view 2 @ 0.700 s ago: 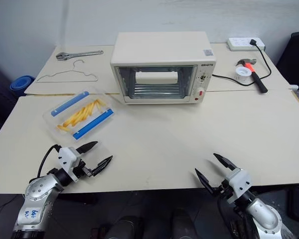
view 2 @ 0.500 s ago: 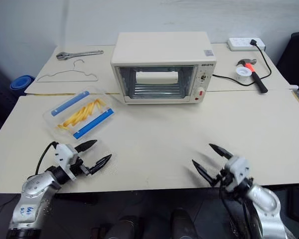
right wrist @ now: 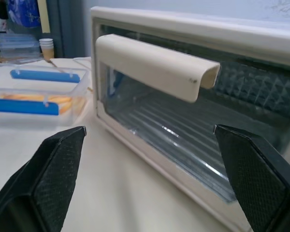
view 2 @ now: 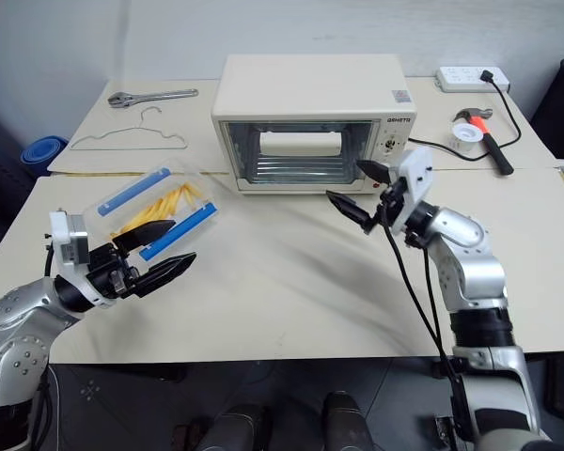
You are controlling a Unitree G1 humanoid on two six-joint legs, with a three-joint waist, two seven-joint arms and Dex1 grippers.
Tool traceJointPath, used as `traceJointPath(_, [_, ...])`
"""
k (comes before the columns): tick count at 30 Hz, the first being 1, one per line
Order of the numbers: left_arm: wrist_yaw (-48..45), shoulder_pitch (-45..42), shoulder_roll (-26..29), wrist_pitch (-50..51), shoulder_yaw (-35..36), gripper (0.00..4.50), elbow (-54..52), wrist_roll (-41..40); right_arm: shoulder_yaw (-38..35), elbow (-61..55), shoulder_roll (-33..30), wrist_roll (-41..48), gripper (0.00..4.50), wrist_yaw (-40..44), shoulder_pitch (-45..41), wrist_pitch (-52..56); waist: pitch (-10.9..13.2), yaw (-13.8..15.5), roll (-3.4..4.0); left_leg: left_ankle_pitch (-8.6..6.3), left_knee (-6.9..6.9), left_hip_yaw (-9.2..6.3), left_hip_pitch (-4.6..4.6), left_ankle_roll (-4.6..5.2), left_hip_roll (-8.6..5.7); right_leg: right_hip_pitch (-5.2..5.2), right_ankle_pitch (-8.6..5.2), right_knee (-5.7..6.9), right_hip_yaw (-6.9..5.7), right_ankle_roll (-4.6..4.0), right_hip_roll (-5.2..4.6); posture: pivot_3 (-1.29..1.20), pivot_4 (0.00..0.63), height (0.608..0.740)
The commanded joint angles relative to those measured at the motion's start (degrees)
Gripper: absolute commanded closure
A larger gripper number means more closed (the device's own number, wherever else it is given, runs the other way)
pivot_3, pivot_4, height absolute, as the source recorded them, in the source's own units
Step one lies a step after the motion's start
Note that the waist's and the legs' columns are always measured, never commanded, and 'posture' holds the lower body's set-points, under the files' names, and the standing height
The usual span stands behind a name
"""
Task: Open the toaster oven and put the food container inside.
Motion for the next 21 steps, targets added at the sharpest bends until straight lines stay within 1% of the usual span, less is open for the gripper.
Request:
traceJointPath(1, [1.62, 1.48, -1.23, -0.14, -0.47, 0.0, -2.81, 0.4, 0.97, 0.9, 2.77, -0.94, 0.08, 0.45, -3.56, -1.87, 0.0, -0.07, 0.0, 0.0, -0.01, 0.02, -0.03, 0.0, 0.0, -0.06, 0.0, 0.02, 0.01, 0.0, 0.0, 0.0, 0.15, 0.74])
traceJointPath(7, [3.5, 0.92, -2.69, -0.49, -1.73, 0.0, -3.12, 1.97, 1.1, 3.06, 6.6, -1.83, 0.08, 1.66, -6.72, -5.07, 0.0, -0.51, -0.01, 0.02, 0.09, 0.16, -0.15, -0.03, 0.0, -0.31, 0.0, 0.27, 0.01, 0.0, 0.02, 0.0, 0.15, 0.74])
traceJointPath(11, [4.7, -0.36, -2.86, 0.08, -1.71, 0.0, -2.86, 1.93, 3.15, -1.86, 5.59, -0.95, 0.08, 8.07, -2.64, -5.93, 0.0, -0.41, -0.01, 0.02, 0.12, 0.16, -0.15, -0.03, -0.01, -0.32, 0.0, 0.33, 0.02, 0.0, 0.02, 0.0, 0.15, 0.74])
traceJointPath(13, [5.04, -1.15, -2.54, 0.39, -1.43, 0.0, -2.24, 1.91, 3.03, -4.3, 4.65, -0.98, 0.08, 8.7, 0.14, -4.6, -0.01, -0.15, -0.03, 0.01, 0.1, 0.09, -0.15, -0.04, 0.0, -0.32, 0.0, 0.33, 0.03, 0.0, 0.01, 0.0, 0.15, 0.74])
traceJointPath(17, [4.34, -1.7, -1.97, 0.74, -1.1, 0.0, -1.9, 1.38, 0.14, -6.01, 4.11, -0.15, 0.08, 5.18, 2.66, -0.66, -0.01, -0.11, -0.03, 0.0, 0.14, 0.15, -0.19, -0.03, -0.03, -0.34, 0.0, 0.33, 0.03, 0.0, 0.0, 0.0, 0.15, 0.74])
traceJointPath(21, [2.11, -2.15, -1.48, 1.09, -1.56, 0.0, -1.73, 0.72, -2.28, -2.25, 3.98, -1.69, 0.08, 0.64, 0.48, -0.5, -0.01, -0.2, -0.03, 0.02, 0.17, 0.18, -0.18, -0.06, -0.01, -0.37, 0.0, 0.42, 0.04, 0.0, 0.03, 0.0, 0.15, 0.74])
